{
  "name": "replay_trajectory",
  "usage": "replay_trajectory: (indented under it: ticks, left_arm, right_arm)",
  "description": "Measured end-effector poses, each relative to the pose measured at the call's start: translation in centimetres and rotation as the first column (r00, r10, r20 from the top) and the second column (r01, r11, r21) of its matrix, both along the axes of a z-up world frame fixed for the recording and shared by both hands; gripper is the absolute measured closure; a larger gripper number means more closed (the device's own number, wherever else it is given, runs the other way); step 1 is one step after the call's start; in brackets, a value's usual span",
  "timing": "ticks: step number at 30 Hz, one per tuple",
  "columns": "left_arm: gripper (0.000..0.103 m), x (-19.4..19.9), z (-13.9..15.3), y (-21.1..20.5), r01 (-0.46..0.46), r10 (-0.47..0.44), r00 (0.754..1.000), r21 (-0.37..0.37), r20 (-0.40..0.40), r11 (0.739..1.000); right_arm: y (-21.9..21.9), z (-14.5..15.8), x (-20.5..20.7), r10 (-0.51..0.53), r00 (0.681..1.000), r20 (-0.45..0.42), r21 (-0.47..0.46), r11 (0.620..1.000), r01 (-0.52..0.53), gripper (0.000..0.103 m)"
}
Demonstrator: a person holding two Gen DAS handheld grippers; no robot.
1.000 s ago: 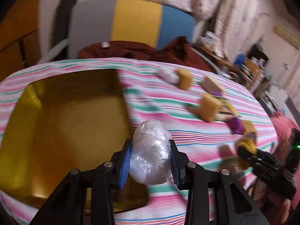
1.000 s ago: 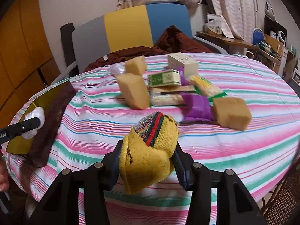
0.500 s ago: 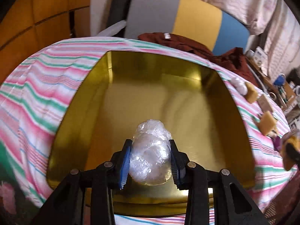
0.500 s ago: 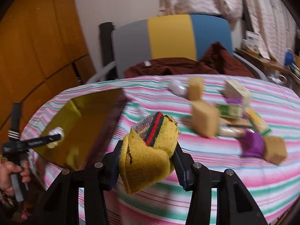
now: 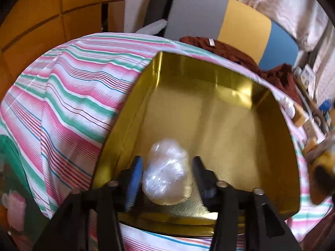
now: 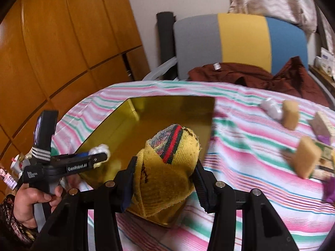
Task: Organize objects
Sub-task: 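Lower the ball and sock into the gold tray and open both tools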
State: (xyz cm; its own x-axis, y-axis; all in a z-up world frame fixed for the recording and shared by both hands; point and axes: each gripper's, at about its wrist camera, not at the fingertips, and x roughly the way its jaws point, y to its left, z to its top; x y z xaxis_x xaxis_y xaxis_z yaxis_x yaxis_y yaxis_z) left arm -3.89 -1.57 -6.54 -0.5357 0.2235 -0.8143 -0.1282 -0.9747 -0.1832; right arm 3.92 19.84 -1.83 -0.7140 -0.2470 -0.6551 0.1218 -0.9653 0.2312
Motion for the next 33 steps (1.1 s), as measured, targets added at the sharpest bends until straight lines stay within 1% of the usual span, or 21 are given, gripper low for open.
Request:
replay_trajectory:
  ticks: [1, 3, 4, 5, 7, 10, 13, 17, 20, 22, 24, 26, 29, 33]
  left_arm:
    - [0.039, 0.0, 0.6, -0.4, -0.010, 0.011, 1.000, 0.030, -0.009, 0.999]
    - [0.032, 0.1, 1.8, -1.3, -0.037, 0.041, 0.998, 0.082, -0.037, 0.996]
    - [0.027, 0.1, 2.4, -1.8, -0.057, 0.063, 0.997, 0.100, -0.054, 0.993]
    - [0.025, 0.2, 3.0, -2.3, -0.075, 0.084, 0.994, 0.114, -0.071, 0.991]
    - [0.015, 0.4, 4.2, -3.7, -0.134, 0.151, 0.982, 0.145, -0.114, 0.980]
    - [0.009, 0.7, 5.4, -5.3, -0.211, 0.239, 0.960, 0.183, -0.147, 0.960]
    - [0.007, 1.0, 6.3, -6.3, -0.248, 0.284, 0.946, 0.212, -0.158, 0.945]
    - [0.007, 1.1, 6.8, -6.6, -0.266, 0.303, 0.939, 0.217, -0.164, 0.939]
    - [0.007, 0.9, 6.8, -6.5, -0.265, 0.304, 0.938, 0.223, -0.164, 0.938]
    - [0.007, 1.0, 6.9, -6.5, -0.268, 0.307, 0.937, 0.223, -0.166, 0.937]
    - [0.007, 1.2, 6.9, -6.6, -0.272, 0.312, 0.935, 0.226, -0.165, 0.935]
    - [0.006, 1.1, 6.8, -6.8, -0.280, 0.321, 0.934, 0.235, -0.158, 0.931]
    - [0.005, 1.1, 6.4, -6.9, -0.290, 0.329, 0.934, 0.244, -0.140, 0.926]
    - [0.003, 1.2, 6.0, -6.2, -0.278, 0.314, 0.941, 0.239, -0.126, 0.930]
  right_arm:
    - [-0.4, -0.2, -0.3, 0.010, 1.000, 0.009, -0.001, 1.000, -0.010, 0.053]
    - [-1.4, -0.7, -0.9, 0.034, 0.999, 0.028, -0.007, 0.999, -0.034, 0.053]
    - [-1.9, -1.0, -1.3, 0.044, 0.998, 0.039, -0.010, 0.999, -0.044, 0.053]
    - [-2.3, -1.2, -1.5, 0.052, 0.998, 0.048, -0.012, 0.999, -0.051, 0.053]
    - [-3.3, -1.8, -2.2, 0.069, 0.996, 0.064, -0.018, 0.997, -0.068, 0.053]
    - [-5.0, -2.4, -3.2, 0.104, 0.991, 0.090, -0.026, 0.994, -0.102, 0.053]
    - [-6.7, -3.0, -4.1, 0.141, 0.984, 0.108, -0.022, 0.990, -0.139, 0.053]
    - [-8.5, -3.9, -5.1, 0.176, 0.975, 0.139, -0.032, 0.984, -0.173, 0.053]
    - [-9.5, -4.6, -6.0, 0.197, 0.964, 0.180, -0.077, 0.980, -0.185, 0.048]
    - [-9.8, -4.8, -6.5, 0.204, 0.960, 0.194, -0.096, 0.977, -0.188, 0.041]
    - [-9.5, -4.2, -6.4, 0.192, 0.966, 0.175, -0.096, 0.979, -0.178, 0.029]
    - [-8.8, -3.4, -6.0, 0.188, 0.972, 0.138, -0.118, 0.978, -0.172, 0.025]
    - [-7.2, -2.1, -5.3, 0.155, 0.983, 0.096, -0.146, 0.979, -0.140, 0.023]
    - [-4.9, -0.9, -3.9, 0.097, 0.994, 0.054, -0.147, 0.985, -0.088, 0.023]
